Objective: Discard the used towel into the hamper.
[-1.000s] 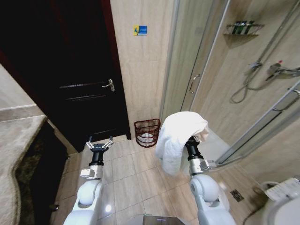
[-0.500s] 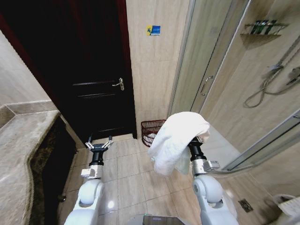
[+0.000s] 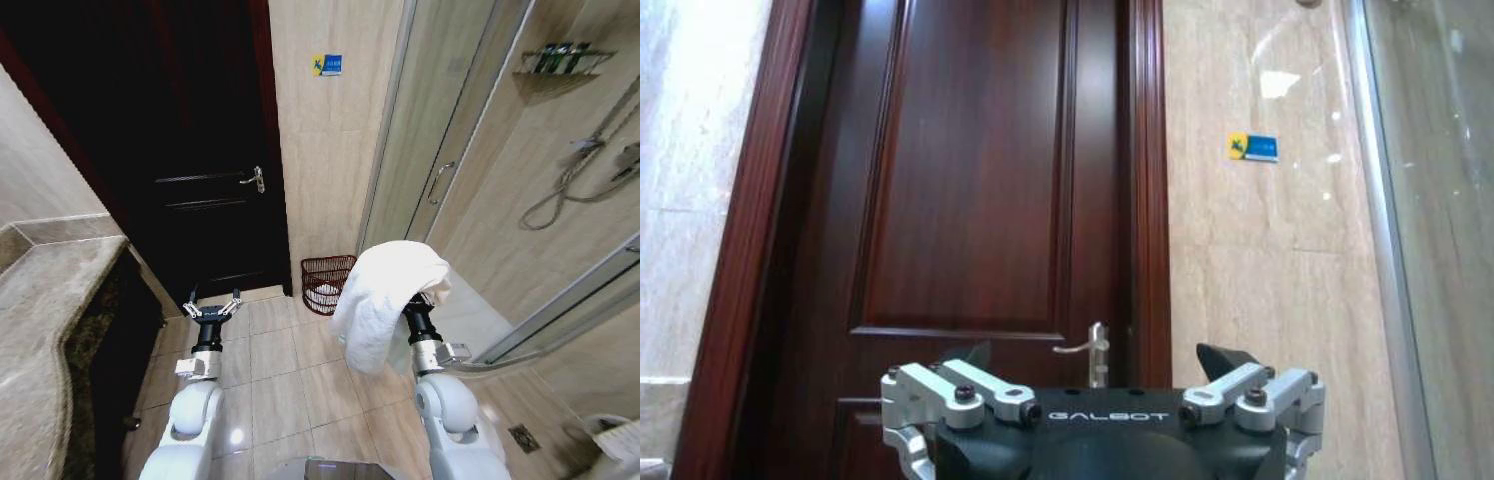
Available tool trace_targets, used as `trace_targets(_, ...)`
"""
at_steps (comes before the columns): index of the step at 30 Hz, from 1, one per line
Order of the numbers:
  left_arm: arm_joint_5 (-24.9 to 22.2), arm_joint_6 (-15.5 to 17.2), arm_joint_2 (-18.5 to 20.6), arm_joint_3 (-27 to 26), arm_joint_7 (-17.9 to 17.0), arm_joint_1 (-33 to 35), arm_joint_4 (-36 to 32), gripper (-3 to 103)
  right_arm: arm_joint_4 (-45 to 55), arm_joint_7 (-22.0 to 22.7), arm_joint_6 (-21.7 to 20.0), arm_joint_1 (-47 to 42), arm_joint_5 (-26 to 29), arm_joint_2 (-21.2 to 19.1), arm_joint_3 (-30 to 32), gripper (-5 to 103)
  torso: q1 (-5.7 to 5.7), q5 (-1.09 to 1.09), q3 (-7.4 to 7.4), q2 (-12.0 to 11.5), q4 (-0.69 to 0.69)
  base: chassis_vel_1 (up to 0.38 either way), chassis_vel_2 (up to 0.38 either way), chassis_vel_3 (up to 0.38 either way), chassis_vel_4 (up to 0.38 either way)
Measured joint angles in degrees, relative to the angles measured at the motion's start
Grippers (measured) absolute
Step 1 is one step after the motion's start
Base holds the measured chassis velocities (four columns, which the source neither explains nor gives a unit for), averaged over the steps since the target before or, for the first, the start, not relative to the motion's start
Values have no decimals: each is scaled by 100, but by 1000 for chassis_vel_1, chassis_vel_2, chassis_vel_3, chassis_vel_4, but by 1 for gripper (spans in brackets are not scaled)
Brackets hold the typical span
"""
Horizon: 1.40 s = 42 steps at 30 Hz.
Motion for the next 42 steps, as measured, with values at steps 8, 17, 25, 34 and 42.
trace_targets(8,0,-17,-20,40,3,2,14,100,-52,-32,31,-12,-26,3,6,6,1,0,0,0,0,-60,62,59,-55)
trace_targets(17,-8,-9,-27,46,4,7,9,100,-68,-35,35,-31,-72,20,-2,6,0,0,-1,-1,0,-56,58,54,-54)
trace_targets(25,-3,13,-30,57,-1,22,8,100,-72,-31,63,-48,-75,32,1,6,-95,0,-112,-209,0,-5,2,6,-2)
trace_targets(34,8,19,-35,80,-3,41,11,100,-130,-52,109,-52,-93,46,2,6,-239,0,-283,-524,-1,0,0,0,0)
trace_targets(42,10,31,-48,101,-5,70,-2,100,-208,-127,177,-46,-139,55,5,6,-358,0,-423,-781,-1,0,0,0,0)
